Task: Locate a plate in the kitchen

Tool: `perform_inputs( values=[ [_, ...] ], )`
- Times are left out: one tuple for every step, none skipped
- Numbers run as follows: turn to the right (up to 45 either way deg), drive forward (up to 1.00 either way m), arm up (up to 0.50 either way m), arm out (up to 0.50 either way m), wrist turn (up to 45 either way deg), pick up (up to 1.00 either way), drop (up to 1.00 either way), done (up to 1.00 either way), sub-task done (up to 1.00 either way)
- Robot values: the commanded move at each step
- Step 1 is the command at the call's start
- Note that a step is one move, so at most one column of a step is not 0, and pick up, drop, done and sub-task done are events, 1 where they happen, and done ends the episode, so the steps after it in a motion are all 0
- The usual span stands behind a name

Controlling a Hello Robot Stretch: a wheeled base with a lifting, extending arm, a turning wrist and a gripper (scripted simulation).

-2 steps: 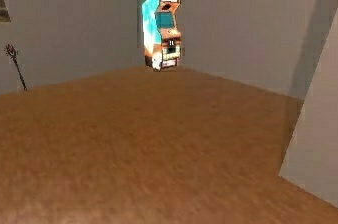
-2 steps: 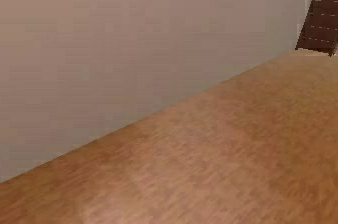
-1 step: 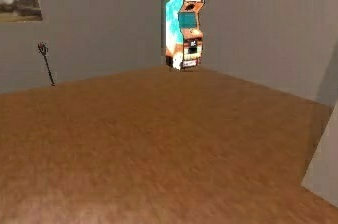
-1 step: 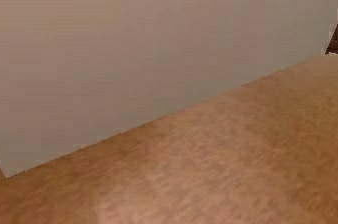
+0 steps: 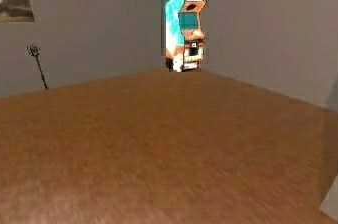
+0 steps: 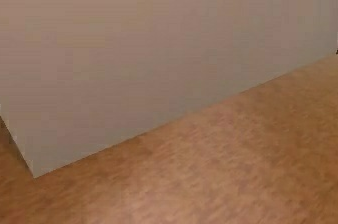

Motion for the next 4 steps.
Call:
perform_inputs(
  values=[
    [-33.0,0.0,0.0,0.0,0.0,0.0,0.0,0.0,0.0],
    [0.0,1.0,0.0,0.0,0.0,0.0,0.0,0.0,0.0],
    [-6.0,0.0,0.0,0.0,0.0,0.0,0.0,0.0,0.0],
    [0.0,0.65,0.0,0.0,0.0,0.0,0.0,0.0,0.0]
  ],
)
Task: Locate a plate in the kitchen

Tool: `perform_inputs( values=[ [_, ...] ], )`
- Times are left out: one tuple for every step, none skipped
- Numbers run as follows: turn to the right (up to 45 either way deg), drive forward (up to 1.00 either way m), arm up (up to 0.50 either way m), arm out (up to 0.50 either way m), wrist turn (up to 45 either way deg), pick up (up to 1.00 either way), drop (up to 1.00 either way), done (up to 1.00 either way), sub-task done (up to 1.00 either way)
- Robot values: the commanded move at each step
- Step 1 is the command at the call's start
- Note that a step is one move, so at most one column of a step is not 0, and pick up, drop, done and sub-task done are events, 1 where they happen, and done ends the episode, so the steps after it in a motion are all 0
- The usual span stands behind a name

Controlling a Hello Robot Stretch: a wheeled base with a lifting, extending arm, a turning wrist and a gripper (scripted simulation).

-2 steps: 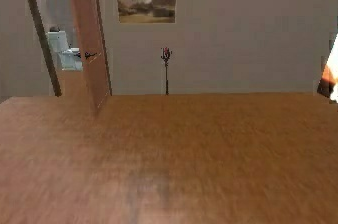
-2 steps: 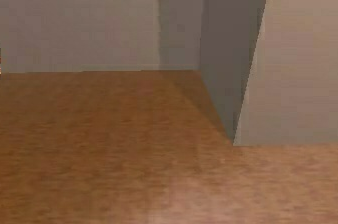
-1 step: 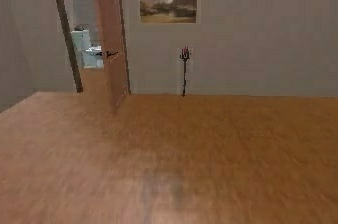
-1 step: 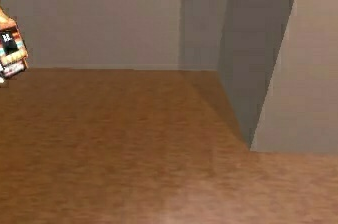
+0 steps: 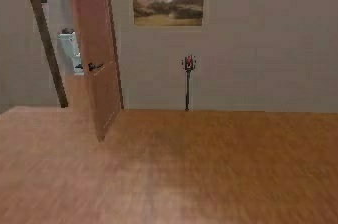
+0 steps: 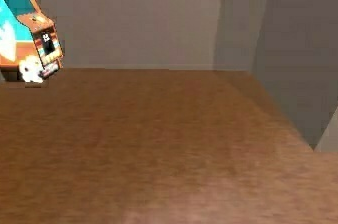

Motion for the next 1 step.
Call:
perform_inputs(
  values=[
    [-39.0,0.0,0.0,0.0,0.0,0.0,0.0,0.0,0.0]
  ],
)
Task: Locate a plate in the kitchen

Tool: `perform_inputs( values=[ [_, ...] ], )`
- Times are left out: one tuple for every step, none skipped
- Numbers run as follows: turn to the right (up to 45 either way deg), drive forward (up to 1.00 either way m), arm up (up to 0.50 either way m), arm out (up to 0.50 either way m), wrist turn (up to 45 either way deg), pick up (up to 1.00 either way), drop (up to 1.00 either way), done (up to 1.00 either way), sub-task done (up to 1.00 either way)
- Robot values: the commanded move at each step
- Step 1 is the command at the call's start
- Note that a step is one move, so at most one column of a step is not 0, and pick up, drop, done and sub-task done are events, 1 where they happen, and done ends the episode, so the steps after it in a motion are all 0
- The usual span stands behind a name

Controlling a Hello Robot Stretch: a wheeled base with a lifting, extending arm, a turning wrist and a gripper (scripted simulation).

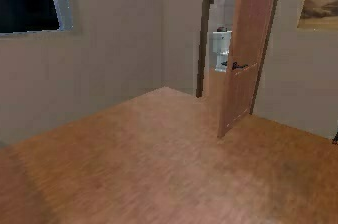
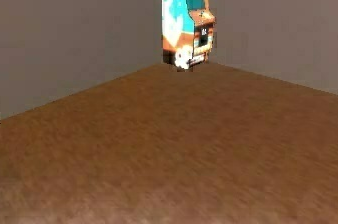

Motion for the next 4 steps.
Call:
perform_inputs(
  values=[
    [0.0,0.5,0.0,0.0,0.0,0.0,0.0,0.0,0.0],
    [-6.0,0.0,0.0,0.0,0.0,0.0,0.0,0.0,0.0],
    [0.0,1.0,0.0,0.0,0.0,0.0,0.0,0.0,0.0],
    [-6.0,0.0,0.0,0.0,0.0,0.0,0.0,0.0,0.0]
  ],
)
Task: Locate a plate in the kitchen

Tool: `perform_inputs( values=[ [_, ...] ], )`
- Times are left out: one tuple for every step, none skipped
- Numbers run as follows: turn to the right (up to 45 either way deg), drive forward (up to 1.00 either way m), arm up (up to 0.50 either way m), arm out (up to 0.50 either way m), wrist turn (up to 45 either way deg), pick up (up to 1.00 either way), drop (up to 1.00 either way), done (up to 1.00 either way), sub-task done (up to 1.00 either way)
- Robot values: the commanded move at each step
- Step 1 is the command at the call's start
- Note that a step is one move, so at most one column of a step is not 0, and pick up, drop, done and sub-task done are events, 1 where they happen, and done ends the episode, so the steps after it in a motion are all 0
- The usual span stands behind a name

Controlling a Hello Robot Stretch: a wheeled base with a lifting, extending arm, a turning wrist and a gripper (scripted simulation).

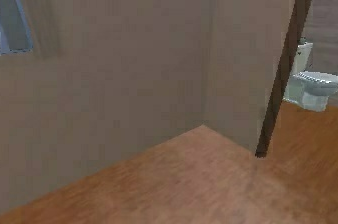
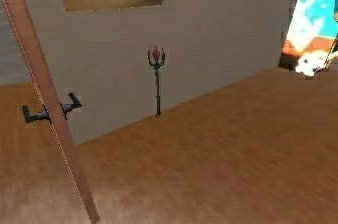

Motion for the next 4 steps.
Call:
perform_inputs(
  values=[
    [0.0,0.45,0.0,0.0,0.0,0.0,0.0,0.0,0.0],
    [33.0,0.0,0.0,0.0,0.0,0.0,0.0,0.0,0.0],
    [0.0,1.0,0.0,0.0,0.0,0.0,0.0,0.0,0.0],
    [15.0,0.0,0.0,0.0,0.0,0.0,0.0,0.0,0.0]
  ],
)
